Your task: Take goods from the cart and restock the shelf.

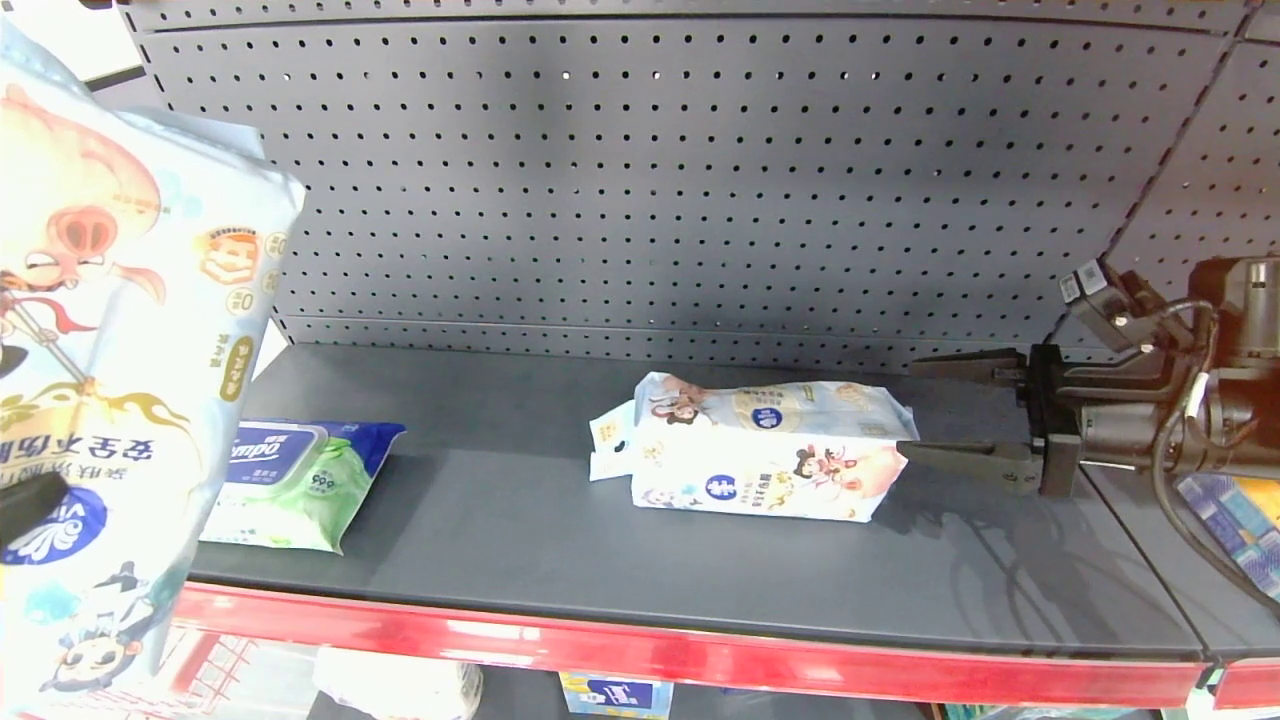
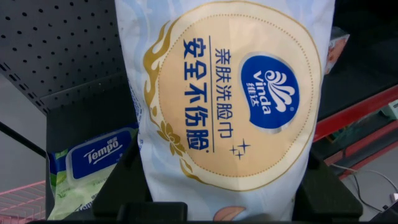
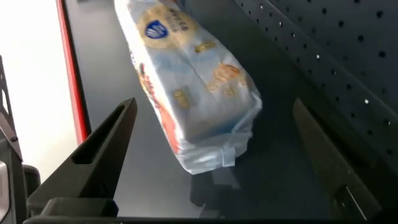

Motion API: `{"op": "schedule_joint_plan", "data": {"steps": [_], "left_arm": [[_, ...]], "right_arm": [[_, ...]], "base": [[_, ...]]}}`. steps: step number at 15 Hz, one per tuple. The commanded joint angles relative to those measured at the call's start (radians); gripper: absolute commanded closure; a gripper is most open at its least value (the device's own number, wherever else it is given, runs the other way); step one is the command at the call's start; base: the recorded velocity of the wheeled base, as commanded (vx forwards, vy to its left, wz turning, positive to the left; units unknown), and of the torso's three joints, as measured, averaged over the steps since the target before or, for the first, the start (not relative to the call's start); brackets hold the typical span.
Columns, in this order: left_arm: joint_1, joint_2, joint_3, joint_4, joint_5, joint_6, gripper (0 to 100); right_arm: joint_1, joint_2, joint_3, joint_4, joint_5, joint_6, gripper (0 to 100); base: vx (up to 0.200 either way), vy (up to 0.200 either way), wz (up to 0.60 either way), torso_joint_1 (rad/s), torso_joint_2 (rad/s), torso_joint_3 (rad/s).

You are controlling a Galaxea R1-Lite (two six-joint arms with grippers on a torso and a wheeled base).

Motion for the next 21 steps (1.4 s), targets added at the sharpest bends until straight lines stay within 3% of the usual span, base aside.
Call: {"op": "schedule_joint_plan", "data": {"steps": [1, 11, 14, 21], "left_arm": [[0.000, 0.004, -0.001, -0.001, -0.001, 0.000, 100], [0.000, 0.007, -0.002, -0.001, -0.001, 0.000, 100], [0.000, 0.017, -0.004, -0.001, -0.002, 0.000, 100], [0.000, 0.019, -0.015, 0.001, -0.002, 0.000, 100]], "right_arm": [[-0.017, 0.043, 0.000, -0.001, 0.026, -0.003, 0], [0.008, 0.117, -0.009, -0.001, 0.060, -0.021, 0], [0.072, 0.138, -0.029, -0.003, 0.048, -0.019, 0], [0.115, 0.214, -0.124, -0.003, 0.016, -0.019, 0]], "base": [[0.000, 0.000, 0.00, 0.000, 0.00, 0.000], [0.000, 0.000, 0.00, 0.000, 0.00, 0.000], [0.000, 0.000, 0.00, 0.000, 0.00, 0.000], [0.000, 0.000, 0.00, 0.000, 0.00, 0.000]]}}
